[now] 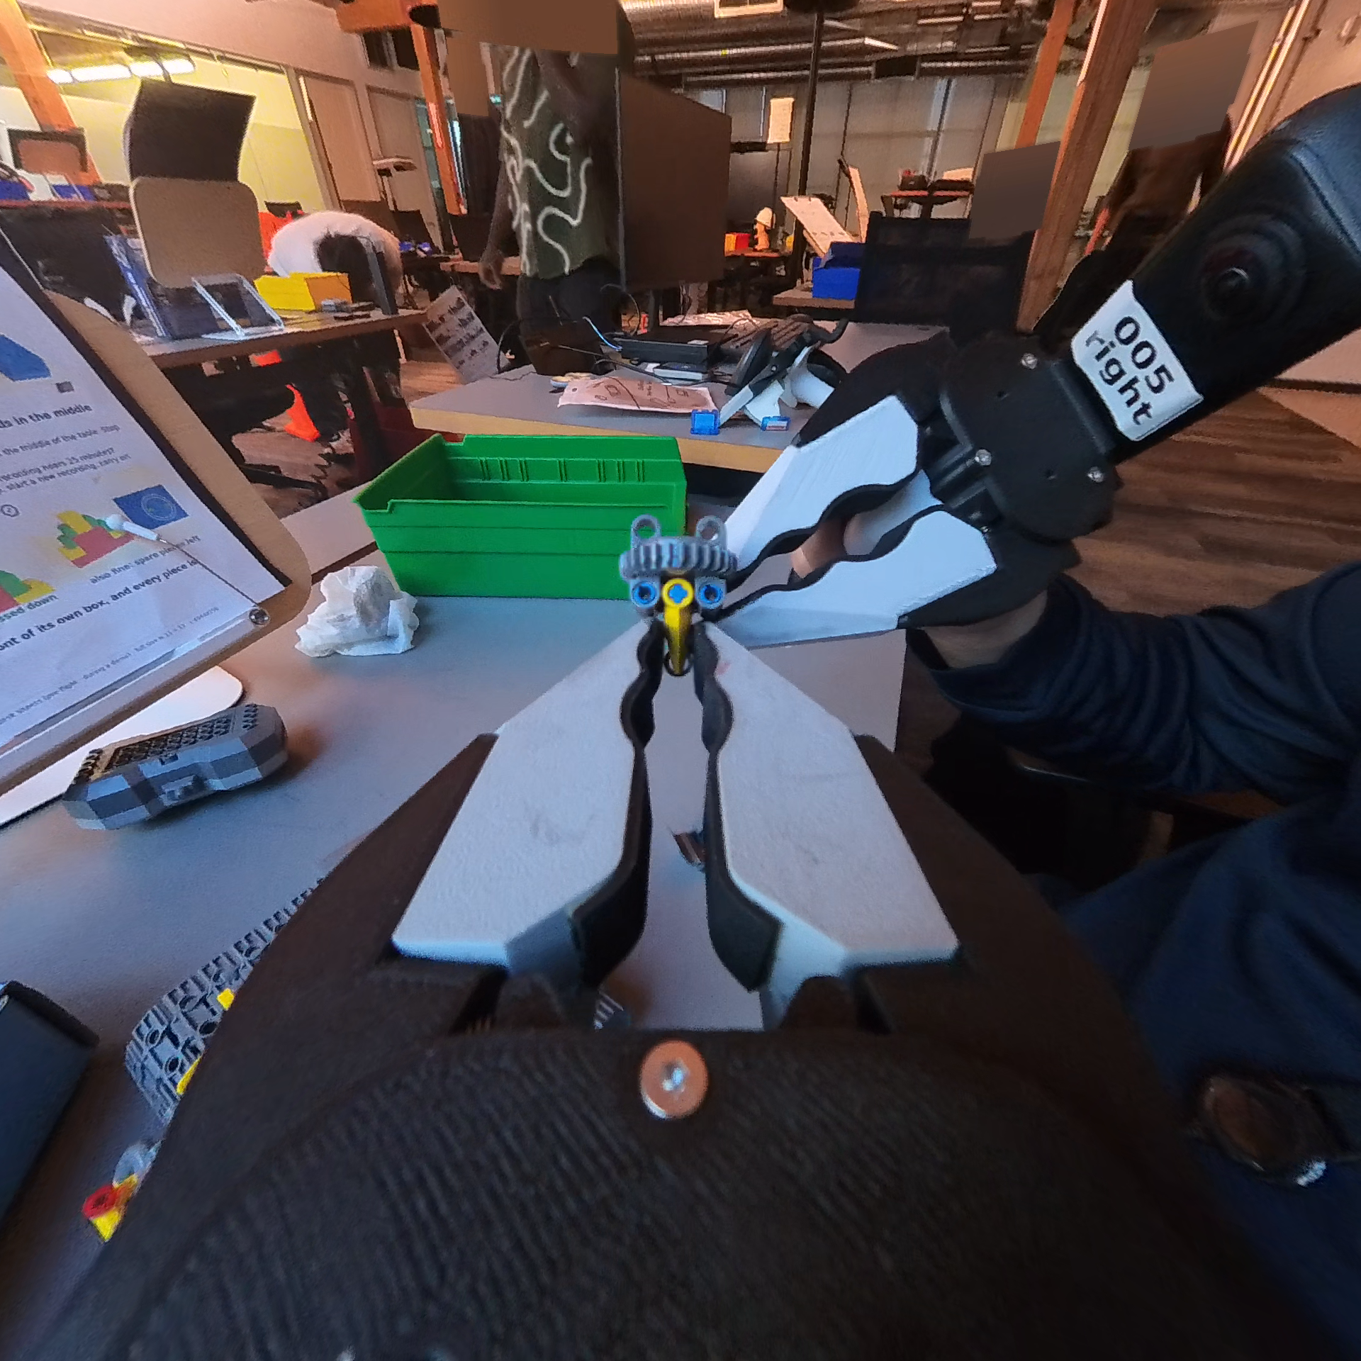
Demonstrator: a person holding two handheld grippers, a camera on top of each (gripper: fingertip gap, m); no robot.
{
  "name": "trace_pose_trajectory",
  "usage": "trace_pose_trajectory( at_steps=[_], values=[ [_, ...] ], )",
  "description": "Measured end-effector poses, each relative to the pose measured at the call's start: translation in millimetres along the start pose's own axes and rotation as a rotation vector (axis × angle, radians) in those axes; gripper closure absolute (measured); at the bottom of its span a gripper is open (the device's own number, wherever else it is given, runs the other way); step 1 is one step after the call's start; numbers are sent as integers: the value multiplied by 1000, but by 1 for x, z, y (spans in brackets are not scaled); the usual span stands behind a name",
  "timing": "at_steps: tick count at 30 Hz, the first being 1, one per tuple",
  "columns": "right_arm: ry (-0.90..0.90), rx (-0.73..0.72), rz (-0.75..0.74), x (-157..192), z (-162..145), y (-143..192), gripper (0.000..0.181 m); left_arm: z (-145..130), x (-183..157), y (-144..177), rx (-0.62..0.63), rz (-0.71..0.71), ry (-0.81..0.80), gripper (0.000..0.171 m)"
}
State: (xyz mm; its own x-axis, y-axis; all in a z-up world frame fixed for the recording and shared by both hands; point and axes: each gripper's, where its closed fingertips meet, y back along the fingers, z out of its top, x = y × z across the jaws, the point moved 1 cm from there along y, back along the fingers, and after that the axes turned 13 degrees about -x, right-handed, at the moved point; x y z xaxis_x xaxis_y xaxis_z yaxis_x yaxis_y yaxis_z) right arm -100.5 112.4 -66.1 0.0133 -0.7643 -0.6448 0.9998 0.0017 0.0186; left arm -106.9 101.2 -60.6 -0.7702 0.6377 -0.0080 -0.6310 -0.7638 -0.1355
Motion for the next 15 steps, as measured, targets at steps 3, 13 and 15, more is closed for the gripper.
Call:
trace_pose_trajectory(
  at_steps=[3, 13, 15],
  values=[
    [13, 9, -1, 0, -2, 0, 180, -1, 1, -1, 1, 10, -32, 167],
    [19, 29, -26, -3, -12, -3, 180, -4, 5, -5, 79, 131, -342, 167],
    [5, 27, -30, -4, -14, -4, 180, -5, 7, -5, 97, 160, -409, 167]
  ],
)
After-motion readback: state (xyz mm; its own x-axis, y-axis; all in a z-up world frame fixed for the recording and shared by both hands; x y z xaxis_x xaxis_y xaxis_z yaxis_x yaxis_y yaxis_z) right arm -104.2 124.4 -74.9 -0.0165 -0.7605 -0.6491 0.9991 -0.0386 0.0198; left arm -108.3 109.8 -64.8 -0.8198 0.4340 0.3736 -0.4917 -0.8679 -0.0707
